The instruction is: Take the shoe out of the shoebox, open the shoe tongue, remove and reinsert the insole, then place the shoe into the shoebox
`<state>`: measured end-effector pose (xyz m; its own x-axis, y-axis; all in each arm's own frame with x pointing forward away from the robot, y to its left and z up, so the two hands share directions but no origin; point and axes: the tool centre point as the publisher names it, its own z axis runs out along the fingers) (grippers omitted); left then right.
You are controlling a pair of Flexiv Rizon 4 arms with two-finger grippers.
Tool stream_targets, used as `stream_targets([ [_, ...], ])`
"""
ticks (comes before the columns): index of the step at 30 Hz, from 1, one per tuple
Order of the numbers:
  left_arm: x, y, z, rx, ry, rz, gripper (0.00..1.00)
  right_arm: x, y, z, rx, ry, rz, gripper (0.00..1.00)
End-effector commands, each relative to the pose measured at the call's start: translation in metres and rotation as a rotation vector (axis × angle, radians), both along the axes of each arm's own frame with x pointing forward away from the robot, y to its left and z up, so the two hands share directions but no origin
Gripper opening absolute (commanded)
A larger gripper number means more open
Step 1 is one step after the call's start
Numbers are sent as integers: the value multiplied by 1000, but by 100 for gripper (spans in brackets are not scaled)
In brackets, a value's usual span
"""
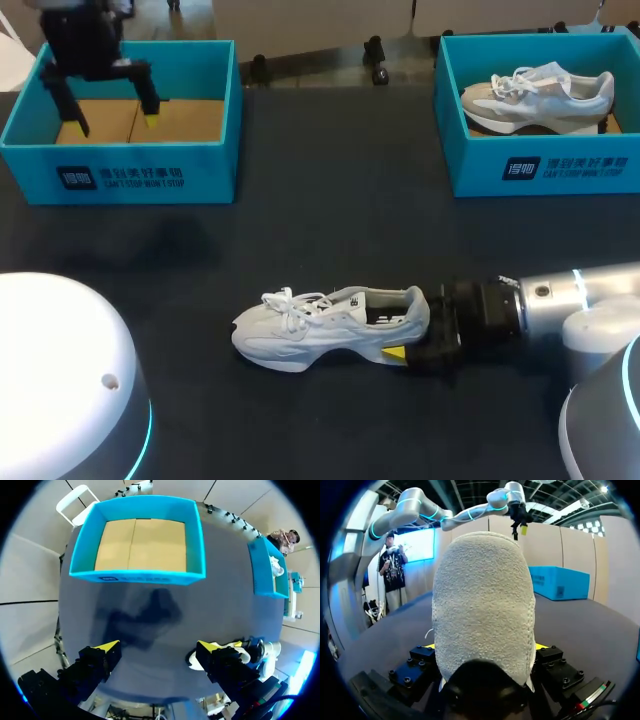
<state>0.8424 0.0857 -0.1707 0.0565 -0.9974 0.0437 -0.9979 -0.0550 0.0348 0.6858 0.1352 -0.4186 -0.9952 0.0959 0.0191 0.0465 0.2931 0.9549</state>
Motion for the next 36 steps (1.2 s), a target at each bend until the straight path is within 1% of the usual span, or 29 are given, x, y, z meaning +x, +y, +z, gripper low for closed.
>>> stream_targets([
  [1, -23, -20, 3, 50, -122, 11, 100, 0, 0, 1, -3, 1, 0, 0],
  [17, -23, -20, 3, 50, -122, 11, 100, 0, 0, 1, -3, 1, 0, 0],
  [19, -17, -26, -6, 93, -93, 38, 100, 0, 0, 1, -3, 1, 0, 0],
  [20, -18, -31, -9, 79, -72, 14, 100, 0, 0, 1, -3, 1, 0, 0],
  [24, -35, -57, -13, 55, -57, -61, 100, 0, 0, 1, -3, 1, 0, 0],
  [28, -63, -85, -12, 34, -63, -124, 100, 0, 0, 1, -3, 1, 0, 0],
  [29, -73, -94, -11, 24, -62, -141, 100, 0, 0, 1, -3, 1, 0, 0],
  [31, -86, -105, -11, 6, -55, -163, 100, 0, 0, 1, -3, 1, 0, 0],
  [32, -90, -109, -11, 3, -53, -169, 100, 0, 0, 1, -3, 1, 0, 0],
  [35, -112, -127, -13, 7, -74, -177, 100, 0, 0, 1, -3, 1, 0, 0],
  [36, -115, -130, -13, 7, -78, -176, 100, 0, 0, 1, -3, 1, 0, 0],
])
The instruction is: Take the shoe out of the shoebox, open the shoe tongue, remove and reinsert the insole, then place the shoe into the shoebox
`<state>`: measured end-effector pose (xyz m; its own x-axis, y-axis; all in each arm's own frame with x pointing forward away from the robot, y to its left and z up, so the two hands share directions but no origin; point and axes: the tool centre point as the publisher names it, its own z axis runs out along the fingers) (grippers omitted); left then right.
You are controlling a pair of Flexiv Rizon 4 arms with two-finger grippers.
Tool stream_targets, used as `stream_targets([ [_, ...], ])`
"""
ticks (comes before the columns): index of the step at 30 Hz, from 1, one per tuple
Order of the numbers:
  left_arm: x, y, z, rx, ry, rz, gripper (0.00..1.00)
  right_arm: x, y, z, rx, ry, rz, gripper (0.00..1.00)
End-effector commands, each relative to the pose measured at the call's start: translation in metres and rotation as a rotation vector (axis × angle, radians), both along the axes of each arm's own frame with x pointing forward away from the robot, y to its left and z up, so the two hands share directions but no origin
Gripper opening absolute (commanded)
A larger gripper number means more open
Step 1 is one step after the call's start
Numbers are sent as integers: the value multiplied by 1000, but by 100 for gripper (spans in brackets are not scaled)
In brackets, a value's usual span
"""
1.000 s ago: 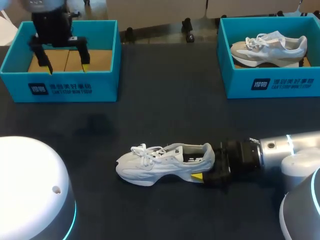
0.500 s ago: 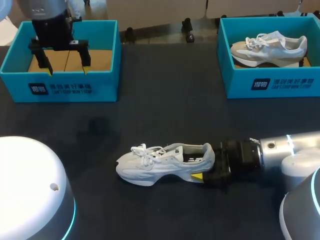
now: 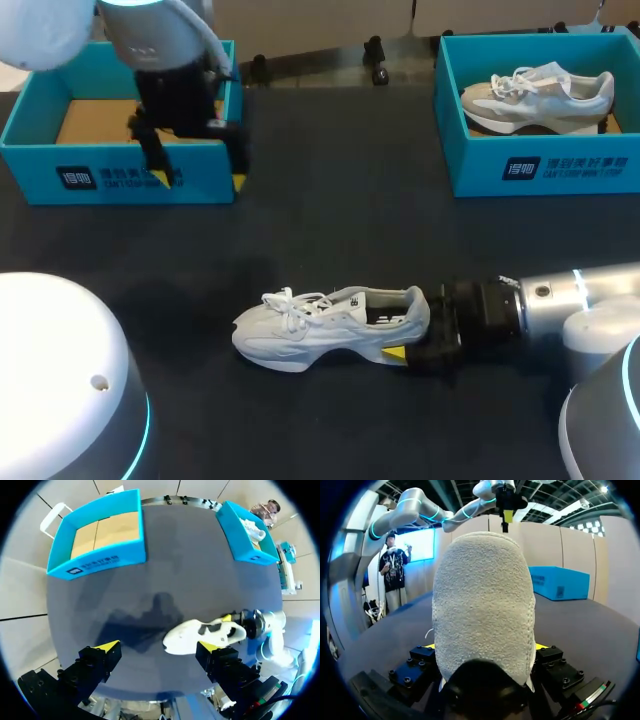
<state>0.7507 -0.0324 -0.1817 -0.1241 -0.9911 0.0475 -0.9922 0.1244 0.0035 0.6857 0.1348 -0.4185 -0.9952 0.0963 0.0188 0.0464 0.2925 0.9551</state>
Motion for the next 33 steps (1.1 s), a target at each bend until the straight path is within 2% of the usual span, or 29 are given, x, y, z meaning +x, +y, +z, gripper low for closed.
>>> stream_targets([
  [1, -29, -18, -4, 6, -37, -4, 100, 0, 1, 1, -4, 1, 1, 0],
  [12, -59, -59, -23, 28, 27, -34, 100, 0, 1, 1, -4, 1, 1, 0],
  [27, -59, -59, -23, 28, 27, -34, 100, 0, 1, 1, -4, 1, 1, 0],
  [33, -59, -102, -41, 41, 52, -56, 100, 0, 1, 1, -4, 1, 1, 0],
])
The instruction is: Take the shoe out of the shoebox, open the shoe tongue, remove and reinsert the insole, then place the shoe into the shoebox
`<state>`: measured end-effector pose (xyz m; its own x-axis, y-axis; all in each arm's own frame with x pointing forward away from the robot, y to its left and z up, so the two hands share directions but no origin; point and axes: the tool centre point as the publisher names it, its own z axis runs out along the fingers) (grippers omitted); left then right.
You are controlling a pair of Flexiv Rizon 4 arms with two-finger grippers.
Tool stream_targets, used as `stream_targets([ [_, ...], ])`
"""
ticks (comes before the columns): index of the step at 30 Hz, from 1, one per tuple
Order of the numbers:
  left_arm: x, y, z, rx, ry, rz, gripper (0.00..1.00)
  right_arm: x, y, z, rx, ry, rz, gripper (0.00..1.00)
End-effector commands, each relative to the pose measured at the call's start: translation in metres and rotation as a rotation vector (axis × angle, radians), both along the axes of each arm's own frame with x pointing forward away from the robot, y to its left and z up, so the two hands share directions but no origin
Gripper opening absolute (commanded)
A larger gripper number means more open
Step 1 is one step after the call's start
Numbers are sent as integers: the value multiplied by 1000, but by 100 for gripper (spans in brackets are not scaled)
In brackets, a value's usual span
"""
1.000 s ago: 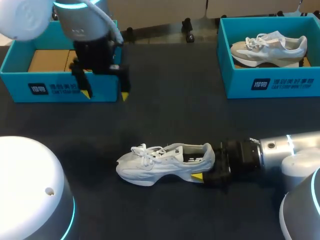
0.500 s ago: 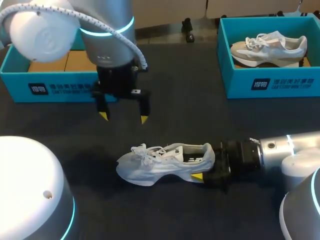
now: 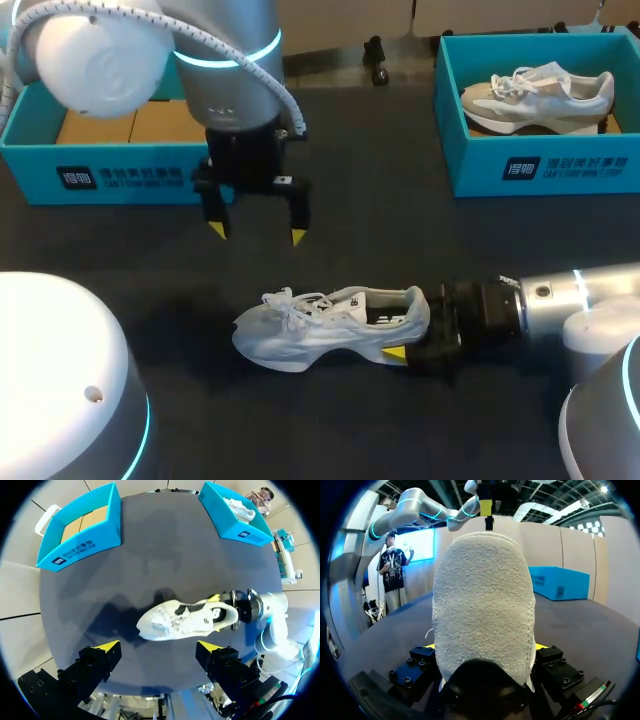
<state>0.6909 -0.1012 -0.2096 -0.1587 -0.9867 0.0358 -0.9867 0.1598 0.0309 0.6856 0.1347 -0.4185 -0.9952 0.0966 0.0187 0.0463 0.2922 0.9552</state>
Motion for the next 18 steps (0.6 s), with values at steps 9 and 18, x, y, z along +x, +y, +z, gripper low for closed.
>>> stream_targets([
  [9, -5, -75, -23, 63, 92, -35, 100, 0, 1, 1, -4, 2, 1, 0],
  [18, -20, -97, -44, 140, 167, -37, 100, 0, 1, 1, -4, 2, 1, 0],
])
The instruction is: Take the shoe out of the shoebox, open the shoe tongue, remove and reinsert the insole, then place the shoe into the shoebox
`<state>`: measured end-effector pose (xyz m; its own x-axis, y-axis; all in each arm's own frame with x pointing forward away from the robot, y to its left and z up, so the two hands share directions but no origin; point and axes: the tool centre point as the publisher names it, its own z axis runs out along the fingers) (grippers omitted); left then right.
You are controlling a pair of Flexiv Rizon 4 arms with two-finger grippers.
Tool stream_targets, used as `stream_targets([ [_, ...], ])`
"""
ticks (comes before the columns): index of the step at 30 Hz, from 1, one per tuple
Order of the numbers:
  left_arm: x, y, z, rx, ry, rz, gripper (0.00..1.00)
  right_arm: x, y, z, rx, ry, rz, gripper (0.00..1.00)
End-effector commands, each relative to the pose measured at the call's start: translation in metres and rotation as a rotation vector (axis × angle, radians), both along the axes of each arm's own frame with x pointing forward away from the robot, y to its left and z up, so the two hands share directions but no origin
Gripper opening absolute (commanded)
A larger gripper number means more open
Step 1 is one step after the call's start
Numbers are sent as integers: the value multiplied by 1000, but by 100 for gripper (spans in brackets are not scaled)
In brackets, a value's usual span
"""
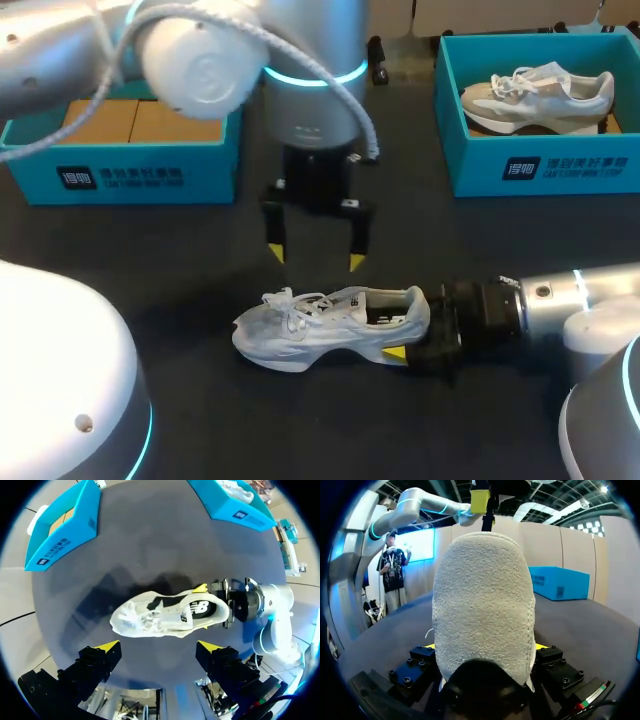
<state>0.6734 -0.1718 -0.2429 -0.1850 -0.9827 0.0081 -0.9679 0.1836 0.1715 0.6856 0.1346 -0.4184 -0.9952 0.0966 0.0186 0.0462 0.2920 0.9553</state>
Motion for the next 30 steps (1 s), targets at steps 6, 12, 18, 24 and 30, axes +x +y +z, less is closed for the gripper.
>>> stream_targets([
  [6, -12, -32, -29, 136, 62, -8, 100, 0, 1, 1, -5, 2, 1, 0],
  [12, -15, -33, -39, 155, 103, -13, 100, 0, 1, 1, -5, 2, 1, 0],
  [18, -16, -34, -48, 182, 111, 4, 100, 0, 1, 1, -5, 2, 1, 0],
  [24, -15, -35, -58, 207, 100, 26, 100, 0, 1, 1, -5, 2, 1, 0],
  [30, -9, -38, -71, 223, 126, 67, 100, 0, 1, 1, -5, 2, 1, 0],
])
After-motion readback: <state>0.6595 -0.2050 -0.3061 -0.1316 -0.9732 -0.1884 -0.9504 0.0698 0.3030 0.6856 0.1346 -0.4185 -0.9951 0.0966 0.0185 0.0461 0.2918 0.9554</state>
